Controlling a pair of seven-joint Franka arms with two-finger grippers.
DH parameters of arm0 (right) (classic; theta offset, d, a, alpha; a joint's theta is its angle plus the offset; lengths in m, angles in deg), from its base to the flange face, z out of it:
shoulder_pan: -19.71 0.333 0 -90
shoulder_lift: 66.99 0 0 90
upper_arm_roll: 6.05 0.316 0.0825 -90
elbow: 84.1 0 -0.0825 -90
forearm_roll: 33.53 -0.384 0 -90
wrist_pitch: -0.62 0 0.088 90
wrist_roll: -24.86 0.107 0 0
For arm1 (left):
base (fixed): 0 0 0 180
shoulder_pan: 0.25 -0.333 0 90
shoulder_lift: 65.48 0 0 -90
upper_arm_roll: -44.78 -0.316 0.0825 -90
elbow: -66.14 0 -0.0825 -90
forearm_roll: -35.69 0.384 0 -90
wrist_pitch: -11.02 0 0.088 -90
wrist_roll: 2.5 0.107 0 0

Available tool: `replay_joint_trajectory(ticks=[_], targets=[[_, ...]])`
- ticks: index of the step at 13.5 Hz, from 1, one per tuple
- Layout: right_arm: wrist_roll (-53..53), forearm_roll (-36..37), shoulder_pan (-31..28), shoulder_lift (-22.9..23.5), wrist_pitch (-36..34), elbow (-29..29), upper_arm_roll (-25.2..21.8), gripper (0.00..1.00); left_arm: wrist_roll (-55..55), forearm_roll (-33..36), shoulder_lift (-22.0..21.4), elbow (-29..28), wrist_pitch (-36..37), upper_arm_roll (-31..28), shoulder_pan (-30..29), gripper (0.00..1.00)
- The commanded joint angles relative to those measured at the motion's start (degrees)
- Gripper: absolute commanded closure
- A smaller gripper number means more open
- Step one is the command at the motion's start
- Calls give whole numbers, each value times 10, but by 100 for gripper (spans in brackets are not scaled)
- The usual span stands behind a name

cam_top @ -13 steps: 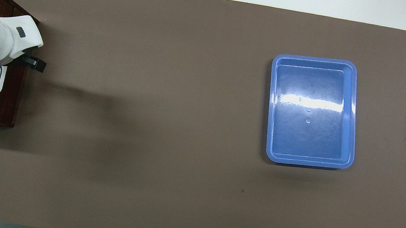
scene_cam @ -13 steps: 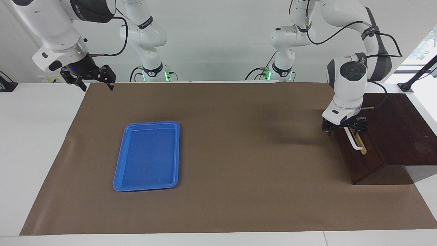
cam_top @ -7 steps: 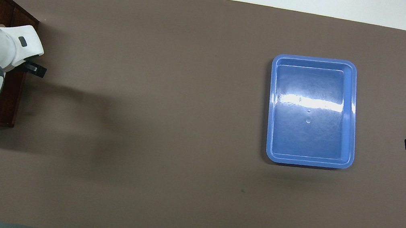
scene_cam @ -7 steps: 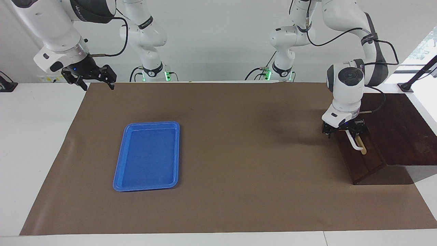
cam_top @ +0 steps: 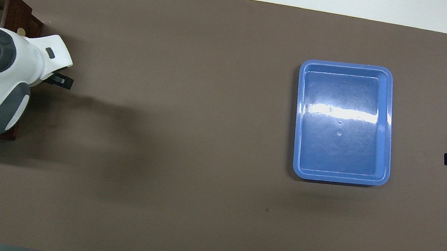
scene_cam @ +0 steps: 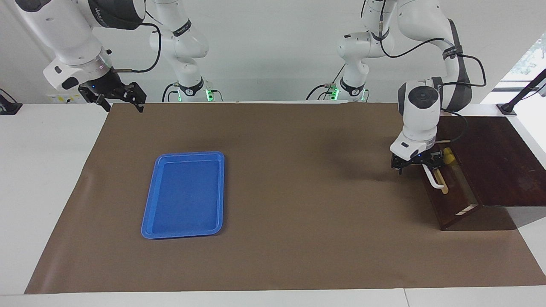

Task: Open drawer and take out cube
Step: 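Pull the drawer open toward the robot with the left gripper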

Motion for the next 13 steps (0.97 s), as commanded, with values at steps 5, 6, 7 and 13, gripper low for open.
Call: replay_joint_trajectory(ticks=[5,6,7,13], targets=[[85,-33,5,-15,4,19,2,0,-45,-65,-8,0,24,-3,78,0],[116,-48,7,-19,5,26,2,0,-44,-65,-8,-1,25,-3,77,0],[147,-60,8,-21,4,32,2,0,-44,-65,-8,0,27,-3,75,0],[306,-111,18,-49,37,90,2,0,-47,-69,37,147,166,-3,78,0]])
